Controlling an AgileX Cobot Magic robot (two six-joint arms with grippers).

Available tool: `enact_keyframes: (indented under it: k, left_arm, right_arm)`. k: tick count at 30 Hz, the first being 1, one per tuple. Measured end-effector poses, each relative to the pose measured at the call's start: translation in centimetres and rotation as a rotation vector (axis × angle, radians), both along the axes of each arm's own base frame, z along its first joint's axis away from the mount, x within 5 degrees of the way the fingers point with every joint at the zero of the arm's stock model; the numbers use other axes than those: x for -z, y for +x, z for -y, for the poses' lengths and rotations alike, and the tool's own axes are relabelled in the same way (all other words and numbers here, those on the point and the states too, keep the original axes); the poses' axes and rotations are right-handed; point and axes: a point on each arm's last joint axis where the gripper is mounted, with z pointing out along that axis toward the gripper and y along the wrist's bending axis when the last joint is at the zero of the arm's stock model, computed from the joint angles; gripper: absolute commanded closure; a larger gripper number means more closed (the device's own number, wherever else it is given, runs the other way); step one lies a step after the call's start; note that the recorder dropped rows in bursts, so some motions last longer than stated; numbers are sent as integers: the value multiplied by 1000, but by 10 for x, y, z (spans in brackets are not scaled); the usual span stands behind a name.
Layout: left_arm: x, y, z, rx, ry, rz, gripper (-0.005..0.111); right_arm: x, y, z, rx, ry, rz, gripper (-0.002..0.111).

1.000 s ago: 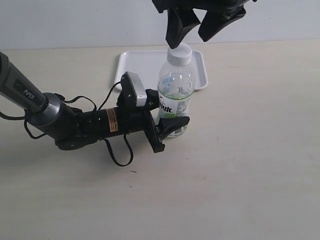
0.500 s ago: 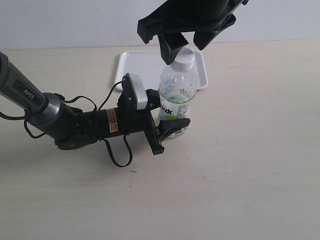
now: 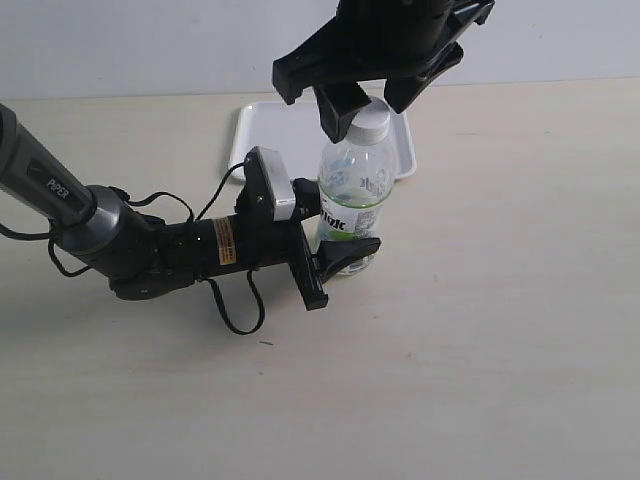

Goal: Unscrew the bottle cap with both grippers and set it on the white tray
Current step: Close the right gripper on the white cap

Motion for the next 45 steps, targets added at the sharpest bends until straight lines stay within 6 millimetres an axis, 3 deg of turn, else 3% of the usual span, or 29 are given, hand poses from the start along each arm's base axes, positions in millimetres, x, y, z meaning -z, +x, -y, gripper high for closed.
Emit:
enact_keyframes:
  k: [26,45]
  left_arm:
    - [0,0,0,2,1,3,107]
    - [0,0,0,2,1,3,107]
  right_arm:
    - [11,6,-1,8,-36,-11,55]
    - [4,3,1,10,-26,5,55]
